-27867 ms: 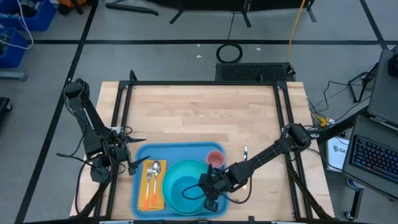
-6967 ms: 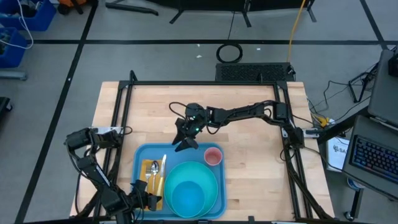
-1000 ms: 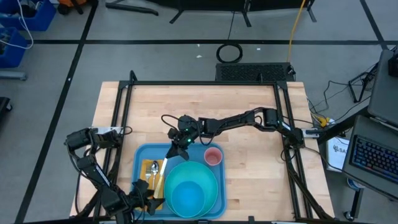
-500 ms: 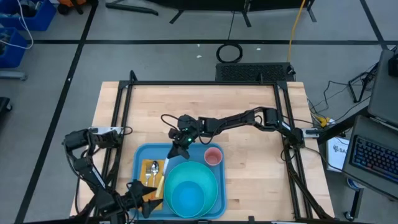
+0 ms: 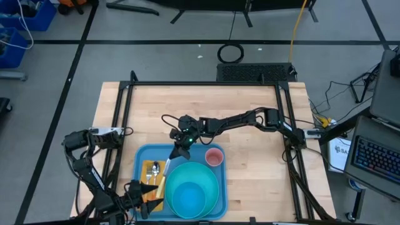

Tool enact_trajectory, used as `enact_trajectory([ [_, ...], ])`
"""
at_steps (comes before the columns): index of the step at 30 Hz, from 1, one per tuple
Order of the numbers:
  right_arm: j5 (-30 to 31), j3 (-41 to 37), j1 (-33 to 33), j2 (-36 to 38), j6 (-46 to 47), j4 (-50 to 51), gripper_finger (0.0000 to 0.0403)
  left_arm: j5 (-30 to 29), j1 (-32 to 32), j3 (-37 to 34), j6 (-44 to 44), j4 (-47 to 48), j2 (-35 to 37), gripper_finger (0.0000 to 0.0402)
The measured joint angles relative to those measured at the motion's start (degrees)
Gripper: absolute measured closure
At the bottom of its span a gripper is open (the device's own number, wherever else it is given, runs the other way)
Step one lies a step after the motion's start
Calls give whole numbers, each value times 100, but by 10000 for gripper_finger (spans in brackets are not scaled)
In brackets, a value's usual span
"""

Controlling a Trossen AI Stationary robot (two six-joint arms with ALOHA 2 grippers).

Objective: Set up tray
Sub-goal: Put the light yellow table knife to the right of the orange spoon on the yellow table napkin

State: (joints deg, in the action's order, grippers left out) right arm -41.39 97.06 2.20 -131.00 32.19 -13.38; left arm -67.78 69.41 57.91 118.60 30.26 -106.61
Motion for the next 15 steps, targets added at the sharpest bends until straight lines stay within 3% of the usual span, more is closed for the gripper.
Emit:
enact_trajectory([
  [15,-534,0,-20,0,73,-112,402,-334,2,-4,-160,13,-4,4],
])
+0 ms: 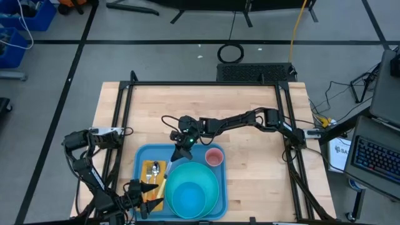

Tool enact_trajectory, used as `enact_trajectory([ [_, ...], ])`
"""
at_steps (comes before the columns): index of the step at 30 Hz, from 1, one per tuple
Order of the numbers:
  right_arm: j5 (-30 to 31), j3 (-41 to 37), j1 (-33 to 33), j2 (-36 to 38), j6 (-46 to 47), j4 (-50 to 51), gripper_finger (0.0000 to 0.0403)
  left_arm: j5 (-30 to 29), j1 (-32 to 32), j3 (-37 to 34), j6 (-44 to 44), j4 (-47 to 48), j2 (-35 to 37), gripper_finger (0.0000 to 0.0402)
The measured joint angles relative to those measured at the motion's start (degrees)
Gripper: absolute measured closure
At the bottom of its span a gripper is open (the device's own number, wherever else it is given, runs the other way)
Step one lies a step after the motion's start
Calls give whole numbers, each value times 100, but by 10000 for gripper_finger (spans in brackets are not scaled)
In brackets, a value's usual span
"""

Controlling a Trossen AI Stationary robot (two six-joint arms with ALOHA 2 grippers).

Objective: Set up tray
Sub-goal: Put the light yellow table knife to the right of the orange spoon on the yellow table napkin

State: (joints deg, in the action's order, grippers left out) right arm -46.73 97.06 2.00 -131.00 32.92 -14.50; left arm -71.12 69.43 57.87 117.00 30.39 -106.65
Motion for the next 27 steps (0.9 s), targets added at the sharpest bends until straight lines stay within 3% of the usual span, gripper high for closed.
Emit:
enact_trajectory([
  [6,-126,2,-24,0,86,-231,402,-95,13,-2,-34,-2,-2,4],
  [27,495,4,-94,0,60,67,403,-97,13,-2,6,-4,-4,4],
])
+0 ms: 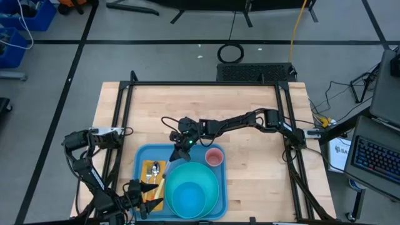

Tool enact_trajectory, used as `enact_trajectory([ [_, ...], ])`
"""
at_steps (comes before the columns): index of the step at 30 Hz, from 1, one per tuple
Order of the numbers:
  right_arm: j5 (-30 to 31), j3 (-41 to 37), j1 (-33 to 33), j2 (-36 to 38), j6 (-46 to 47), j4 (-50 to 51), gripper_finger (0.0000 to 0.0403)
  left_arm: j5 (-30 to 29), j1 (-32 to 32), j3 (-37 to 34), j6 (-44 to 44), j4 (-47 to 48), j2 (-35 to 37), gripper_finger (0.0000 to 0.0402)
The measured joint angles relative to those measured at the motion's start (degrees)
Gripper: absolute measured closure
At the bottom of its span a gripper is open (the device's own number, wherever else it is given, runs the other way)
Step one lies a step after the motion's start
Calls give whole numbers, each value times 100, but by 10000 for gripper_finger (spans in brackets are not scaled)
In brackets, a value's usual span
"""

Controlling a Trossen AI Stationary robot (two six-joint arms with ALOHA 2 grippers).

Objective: Set up tray
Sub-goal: Put the light yellow table knife to the right of the orange spoon on the yellow table napkin

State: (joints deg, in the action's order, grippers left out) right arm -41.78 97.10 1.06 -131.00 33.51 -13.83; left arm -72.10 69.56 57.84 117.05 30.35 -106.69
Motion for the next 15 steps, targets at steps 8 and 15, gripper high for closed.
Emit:
enact_trajectory([
  [8,118,2,7,0,27,106,403,0,0,0,-2,17,-1,4],
  [15,143,9,15,0,6,129,403,0,0,0,11,74,-3,4],
])
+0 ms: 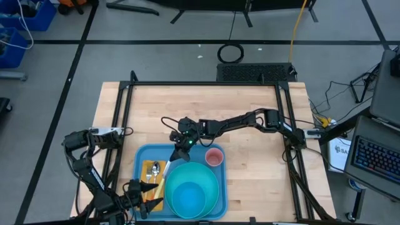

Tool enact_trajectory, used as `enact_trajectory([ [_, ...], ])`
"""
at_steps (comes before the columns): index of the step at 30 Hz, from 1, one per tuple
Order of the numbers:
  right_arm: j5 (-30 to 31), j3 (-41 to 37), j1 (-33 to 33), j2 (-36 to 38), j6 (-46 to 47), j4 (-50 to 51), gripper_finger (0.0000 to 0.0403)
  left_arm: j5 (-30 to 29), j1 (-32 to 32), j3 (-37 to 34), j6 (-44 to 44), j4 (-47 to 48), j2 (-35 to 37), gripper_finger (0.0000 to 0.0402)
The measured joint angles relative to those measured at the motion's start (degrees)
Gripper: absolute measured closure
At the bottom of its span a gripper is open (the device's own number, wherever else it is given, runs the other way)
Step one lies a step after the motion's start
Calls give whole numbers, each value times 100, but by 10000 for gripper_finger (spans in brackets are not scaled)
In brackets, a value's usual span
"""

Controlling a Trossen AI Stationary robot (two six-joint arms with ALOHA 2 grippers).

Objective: Set up tray
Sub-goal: Put the light yellow table knife to the right of the orange spoon on the yellow table napkin

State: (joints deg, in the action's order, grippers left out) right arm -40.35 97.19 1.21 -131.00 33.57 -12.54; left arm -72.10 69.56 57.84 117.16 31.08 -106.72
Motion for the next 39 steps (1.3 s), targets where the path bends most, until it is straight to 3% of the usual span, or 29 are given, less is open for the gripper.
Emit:
enact_trajectory([
  [4,-23,325,4,-148,-28,166,403,0,-7,-2,33,36,0,4],
  [12,-443,1665,-9,-1114,-16,1036,402,2,8,-2,62,33,-4,4],
  [20,-488,1678,108,-1043,225,1178,402,-12,112,-2,37,13,-4,4],
  [33,-1602,1674,428,-1038,342,1412,403,-101,142,-2,-10,-49,-4,4],
  [39,-1782,1674,446,-1038,461,1430,403,-47,142,-2,-48,-49,-4,4],
])
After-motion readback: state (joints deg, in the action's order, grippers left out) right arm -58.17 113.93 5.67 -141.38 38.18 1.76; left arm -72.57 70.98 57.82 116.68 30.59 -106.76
